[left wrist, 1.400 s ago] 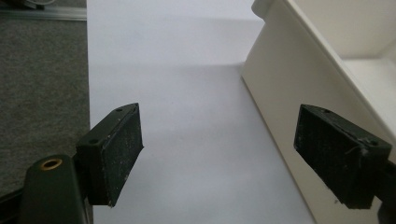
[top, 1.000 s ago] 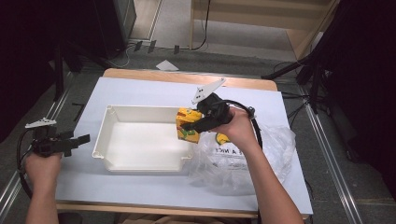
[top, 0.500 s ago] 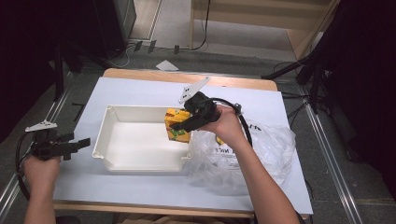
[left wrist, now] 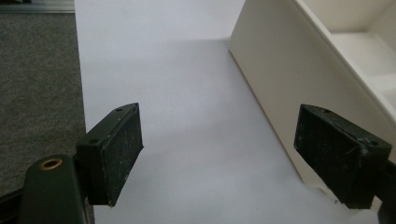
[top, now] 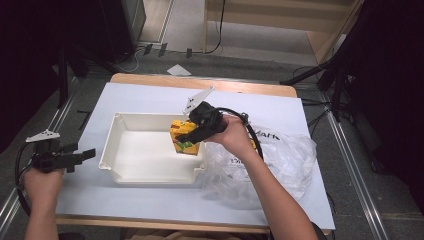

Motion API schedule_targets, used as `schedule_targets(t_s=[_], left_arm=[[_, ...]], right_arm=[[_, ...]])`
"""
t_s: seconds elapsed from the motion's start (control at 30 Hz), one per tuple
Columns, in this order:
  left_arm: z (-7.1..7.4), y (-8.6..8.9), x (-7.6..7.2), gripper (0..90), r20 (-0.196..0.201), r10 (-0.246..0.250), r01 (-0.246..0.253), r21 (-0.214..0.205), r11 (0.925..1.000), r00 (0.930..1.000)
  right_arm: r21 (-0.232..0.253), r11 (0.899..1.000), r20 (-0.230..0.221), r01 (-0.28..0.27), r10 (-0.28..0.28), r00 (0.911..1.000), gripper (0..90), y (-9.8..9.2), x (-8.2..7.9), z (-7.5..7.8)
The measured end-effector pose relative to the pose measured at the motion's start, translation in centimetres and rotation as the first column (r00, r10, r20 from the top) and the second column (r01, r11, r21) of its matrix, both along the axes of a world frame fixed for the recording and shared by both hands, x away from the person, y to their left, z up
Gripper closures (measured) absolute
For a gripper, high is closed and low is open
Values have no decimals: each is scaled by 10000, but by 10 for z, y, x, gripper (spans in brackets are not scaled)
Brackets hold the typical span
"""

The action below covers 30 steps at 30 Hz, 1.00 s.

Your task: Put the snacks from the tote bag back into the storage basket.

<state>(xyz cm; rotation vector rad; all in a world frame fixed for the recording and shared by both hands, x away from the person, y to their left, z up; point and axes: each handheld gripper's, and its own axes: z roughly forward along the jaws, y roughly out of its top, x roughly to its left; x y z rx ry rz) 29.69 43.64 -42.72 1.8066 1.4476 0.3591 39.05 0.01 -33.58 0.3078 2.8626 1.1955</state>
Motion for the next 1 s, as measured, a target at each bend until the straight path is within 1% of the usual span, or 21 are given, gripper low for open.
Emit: schedule_targets(t_s=[0.03,0.13,0.17,0.2,0.4,0.47,0.53,0.6,0.83,1.0], left_arm=[[0,0,0,165,-30,6,-6,17,10000,10000],[-1,-1,1,165,-56,-22,22,47,10000,10000],[-1,-1,2,165,-58,-39,39,51,10000,10000],[-1,-1,2,165,-58,-50,51,37,10000,10000],[0,-1,2,164,1,21,-21,61,10000,10000],[0,-1,2,165,16,29,-29,46,10000,10000],[0,-1,2,164,13,23,-23,59,10000,10000],[-1,-1,2,164,10,20,-20,31,10000,10000],[-2,-1,2,164,-66,-35,35,44,10000,10000],[-1,-2,2,165,-28,-22,22,16,10000,10000]], right_arm=[[-19,10000,2,33,-33,10000,523,1,-1,-1],[-4,9999,147,-141,141,9998,523,6,-3,-2],[-9,9999,130,-137,137,9998,523,7,-4,-3],[65,9997,184,-217,215,9996,523,9,-4,-3],[27,9994,37,-347,347,9994,523,15,-3,-10],[-17,9992,119,-404,404,9991,523,18,-2,-14],[-118,9992,-24,-377,377,9993,523,21,-1,-18],[-182,9991,5,-390,390,9992,523,23,1,-21],[-291,9992,-166,-280,275,9995,522,29,4,-29],[-413,9990,-237,-171,161,9996,522,32,6,-34]])
